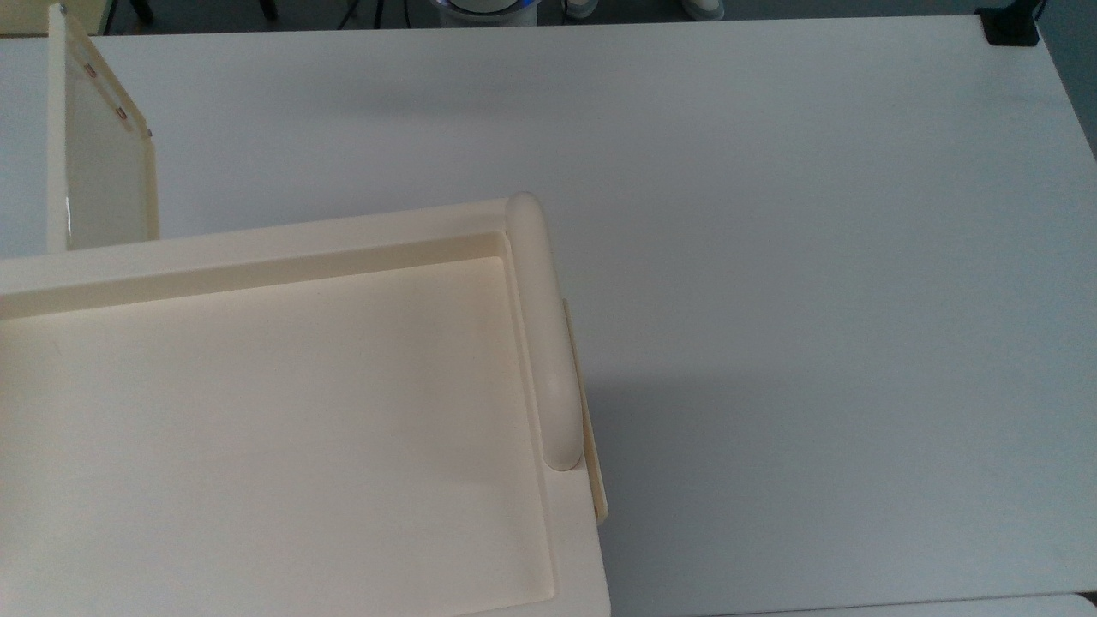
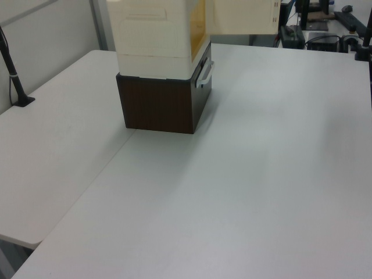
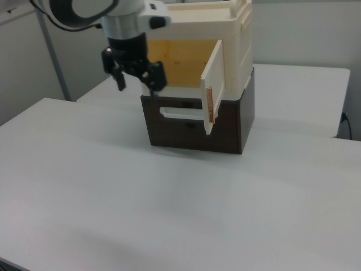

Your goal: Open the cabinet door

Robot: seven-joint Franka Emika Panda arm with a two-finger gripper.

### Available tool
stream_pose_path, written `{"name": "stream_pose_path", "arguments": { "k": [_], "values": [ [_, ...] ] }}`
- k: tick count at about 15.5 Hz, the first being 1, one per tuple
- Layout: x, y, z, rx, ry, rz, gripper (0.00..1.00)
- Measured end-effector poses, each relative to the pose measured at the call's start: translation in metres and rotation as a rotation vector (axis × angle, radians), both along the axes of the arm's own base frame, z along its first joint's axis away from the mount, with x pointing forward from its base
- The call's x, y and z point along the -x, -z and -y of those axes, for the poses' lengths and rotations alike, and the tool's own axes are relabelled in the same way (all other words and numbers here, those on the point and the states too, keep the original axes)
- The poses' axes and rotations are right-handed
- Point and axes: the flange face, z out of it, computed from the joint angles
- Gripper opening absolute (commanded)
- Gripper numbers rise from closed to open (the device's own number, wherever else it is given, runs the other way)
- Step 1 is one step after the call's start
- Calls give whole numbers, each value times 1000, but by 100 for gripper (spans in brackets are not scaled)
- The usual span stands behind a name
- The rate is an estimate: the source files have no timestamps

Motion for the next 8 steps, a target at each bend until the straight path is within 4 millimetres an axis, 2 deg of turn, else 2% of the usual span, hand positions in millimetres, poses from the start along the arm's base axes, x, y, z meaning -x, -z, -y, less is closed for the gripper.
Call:
{"name": "stream_pose_path", "arguments": {
  "k": [6,8],
  "values": [
    [-18,5,-72,-26,12,-37,100],
    [-23,13,-92,-26,21,-61,100]
  ]
}}
